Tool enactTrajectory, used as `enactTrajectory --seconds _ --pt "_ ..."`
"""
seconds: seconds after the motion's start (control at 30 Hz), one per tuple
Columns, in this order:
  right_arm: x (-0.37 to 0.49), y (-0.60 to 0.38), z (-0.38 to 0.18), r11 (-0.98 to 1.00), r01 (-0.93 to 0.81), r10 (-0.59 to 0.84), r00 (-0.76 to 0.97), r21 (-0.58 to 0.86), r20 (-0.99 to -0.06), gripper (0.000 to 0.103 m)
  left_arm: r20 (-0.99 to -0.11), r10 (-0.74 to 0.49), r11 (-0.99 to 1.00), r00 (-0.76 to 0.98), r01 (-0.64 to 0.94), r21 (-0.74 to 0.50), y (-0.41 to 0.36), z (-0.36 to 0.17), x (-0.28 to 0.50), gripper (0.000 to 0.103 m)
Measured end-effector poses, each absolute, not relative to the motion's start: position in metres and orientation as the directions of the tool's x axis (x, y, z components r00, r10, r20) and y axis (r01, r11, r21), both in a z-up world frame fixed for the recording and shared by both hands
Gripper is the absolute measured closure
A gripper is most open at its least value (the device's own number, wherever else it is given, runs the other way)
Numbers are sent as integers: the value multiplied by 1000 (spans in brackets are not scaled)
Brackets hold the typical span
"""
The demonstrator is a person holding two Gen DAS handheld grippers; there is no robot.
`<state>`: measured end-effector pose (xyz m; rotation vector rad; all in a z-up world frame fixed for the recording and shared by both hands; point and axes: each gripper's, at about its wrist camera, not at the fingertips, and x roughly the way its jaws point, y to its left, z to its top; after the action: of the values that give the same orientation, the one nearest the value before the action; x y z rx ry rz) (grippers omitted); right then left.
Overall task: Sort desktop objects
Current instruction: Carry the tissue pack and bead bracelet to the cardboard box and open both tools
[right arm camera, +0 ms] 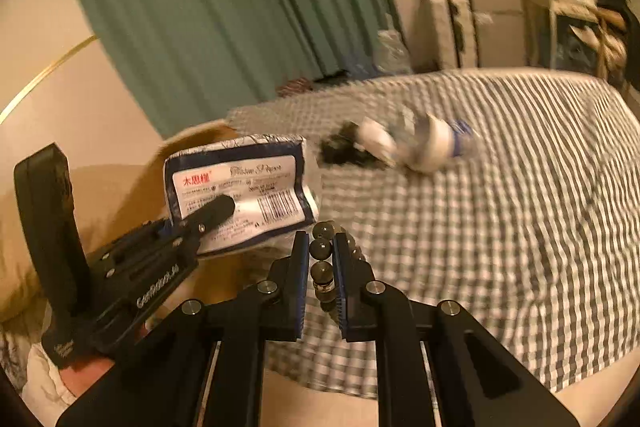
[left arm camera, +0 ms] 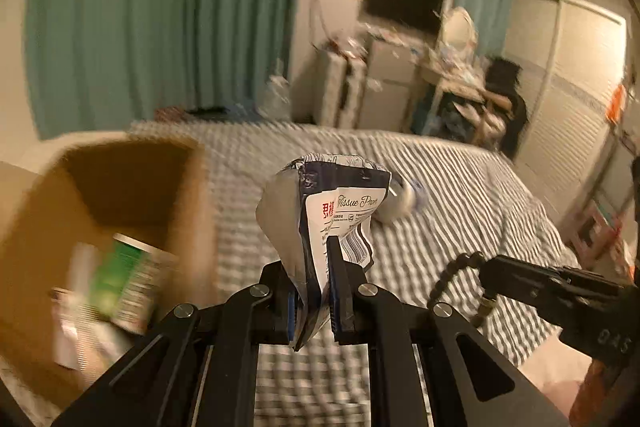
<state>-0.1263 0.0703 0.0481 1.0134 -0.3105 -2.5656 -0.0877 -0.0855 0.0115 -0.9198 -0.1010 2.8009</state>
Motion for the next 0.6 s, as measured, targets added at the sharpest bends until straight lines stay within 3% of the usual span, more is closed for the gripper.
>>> enactTrajectory --seconds 0.23,0.47,0.53,0.57,0.6 --pt "-133 -20 93 -840 430 -543 -645 332 -538 92 -553 37 -991 -832 38 -124 -181 42 -77 91" --pt "-166 -103 74 -813 480 -574 -559 330 -599 91 -620 -104 -982 -778 179 -61 -249 15 -90 91" --pt "-177 -117 67 -813 470 -573 -544 344 -613 91 -632 -121 -981 -765 190 -43 -256 9 -94 86" --pt "-182 -120 65 -816 462 -569 -539 347 -620 91 -638 -126 -981 -760 190 -32 -258 5 -94 76" --pt "-185 -119 64 -822 453 -562 -544 345 -623 86 -644 -127 -983 -755 184 -22 -260 3 -93 57"
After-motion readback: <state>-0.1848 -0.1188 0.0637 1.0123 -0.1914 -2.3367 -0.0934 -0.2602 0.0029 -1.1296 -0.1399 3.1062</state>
